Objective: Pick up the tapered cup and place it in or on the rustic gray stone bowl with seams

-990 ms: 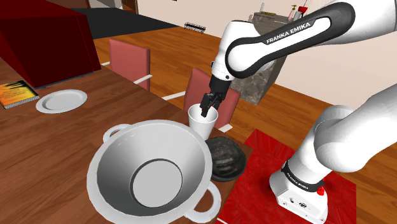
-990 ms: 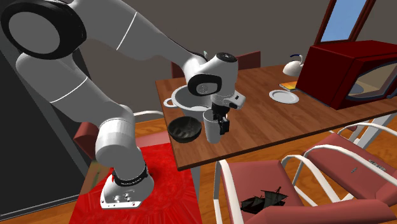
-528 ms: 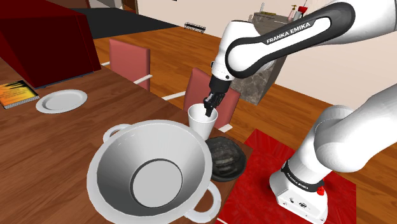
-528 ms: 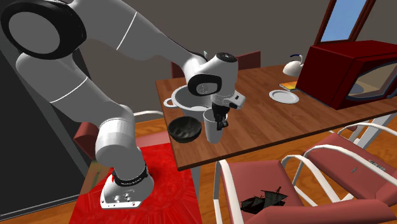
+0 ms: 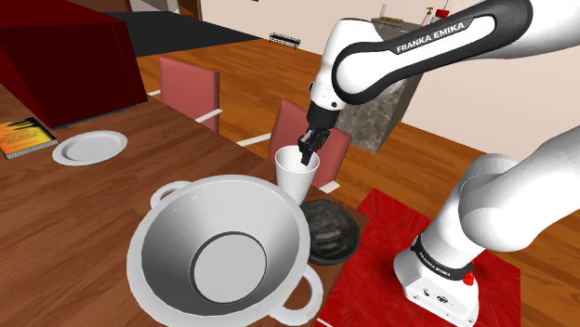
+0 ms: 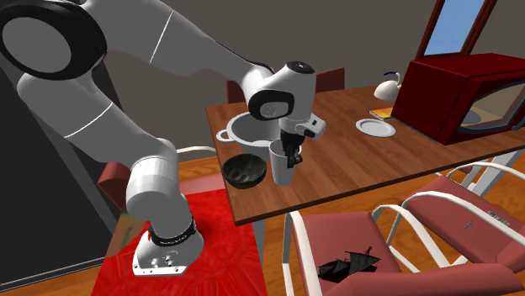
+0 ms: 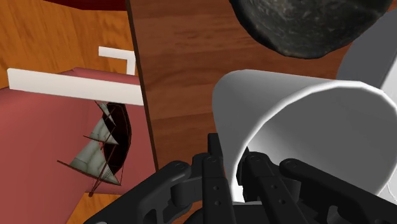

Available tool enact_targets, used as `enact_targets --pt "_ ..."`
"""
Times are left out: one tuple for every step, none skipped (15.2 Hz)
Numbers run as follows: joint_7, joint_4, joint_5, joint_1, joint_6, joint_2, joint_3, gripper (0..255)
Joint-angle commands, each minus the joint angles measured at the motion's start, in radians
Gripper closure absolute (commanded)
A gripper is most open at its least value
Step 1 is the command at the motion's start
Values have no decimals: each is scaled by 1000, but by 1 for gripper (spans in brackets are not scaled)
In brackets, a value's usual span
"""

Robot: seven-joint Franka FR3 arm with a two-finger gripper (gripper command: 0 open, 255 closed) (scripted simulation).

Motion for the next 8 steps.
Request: enact_targets --pt "6 18 -5 -2 -35 -18 -1 255" --pt "9 27 -7 -3 -51 -25 -1 255" --pt "12 35 -9 -4 -66 -31 -2 255" --pt "14 44 -11 -4 -81 -38 -2 255" --pt "17 54 -13 -5 -96 -44 -3 255" --pt "19 63 -15 -6 -111 -49 -3 255" --pt "22 73 -17 -6 -126 -55 -4 255" --pt "24 82 -19 -7 -141 -60 -4 255"
